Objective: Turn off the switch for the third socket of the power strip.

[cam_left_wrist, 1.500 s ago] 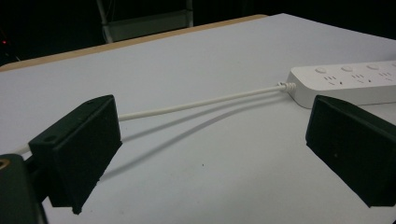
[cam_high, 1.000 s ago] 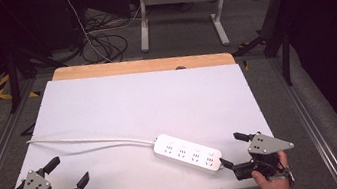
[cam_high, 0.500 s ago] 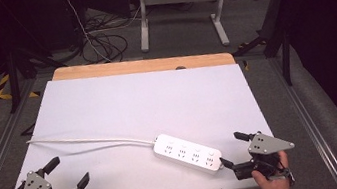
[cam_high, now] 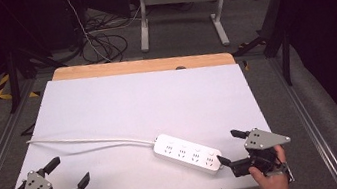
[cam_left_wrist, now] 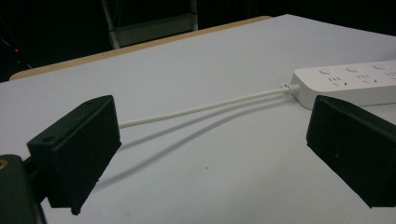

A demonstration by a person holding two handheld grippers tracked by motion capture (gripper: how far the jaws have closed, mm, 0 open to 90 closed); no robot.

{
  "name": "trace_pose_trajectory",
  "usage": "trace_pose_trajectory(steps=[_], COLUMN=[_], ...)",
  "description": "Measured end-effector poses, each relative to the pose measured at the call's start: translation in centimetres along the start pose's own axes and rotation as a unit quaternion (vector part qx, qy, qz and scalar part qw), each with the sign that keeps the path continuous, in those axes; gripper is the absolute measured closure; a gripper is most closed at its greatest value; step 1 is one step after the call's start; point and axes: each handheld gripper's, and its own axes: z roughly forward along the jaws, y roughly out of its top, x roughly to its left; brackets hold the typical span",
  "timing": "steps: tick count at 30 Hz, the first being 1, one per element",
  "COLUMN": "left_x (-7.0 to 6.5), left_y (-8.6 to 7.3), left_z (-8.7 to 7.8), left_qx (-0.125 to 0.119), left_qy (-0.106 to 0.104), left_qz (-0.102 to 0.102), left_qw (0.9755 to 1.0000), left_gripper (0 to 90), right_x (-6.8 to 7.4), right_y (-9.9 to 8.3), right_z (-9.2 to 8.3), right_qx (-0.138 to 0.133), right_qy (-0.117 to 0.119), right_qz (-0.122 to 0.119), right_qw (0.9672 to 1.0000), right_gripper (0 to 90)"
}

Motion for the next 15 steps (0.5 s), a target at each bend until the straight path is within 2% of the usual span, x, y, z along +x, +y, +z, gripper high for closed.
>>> trace_pose_trajectory(steps=[15], left_x=[0.0], left_y=[0.0], left_z=[0.0], left_qx=[0.001], left_qy=[-0.001], left_qz=[0.001], left_qw=[1.0], left_gripper=[3.3], right_x=[0.1], right_y=[2.7], right_z=[2.4], right_qx=[0.017], right_qy=[0.023], right_qz=[-0.015], right_qw=[0.9995], right_gripper=[10.7])
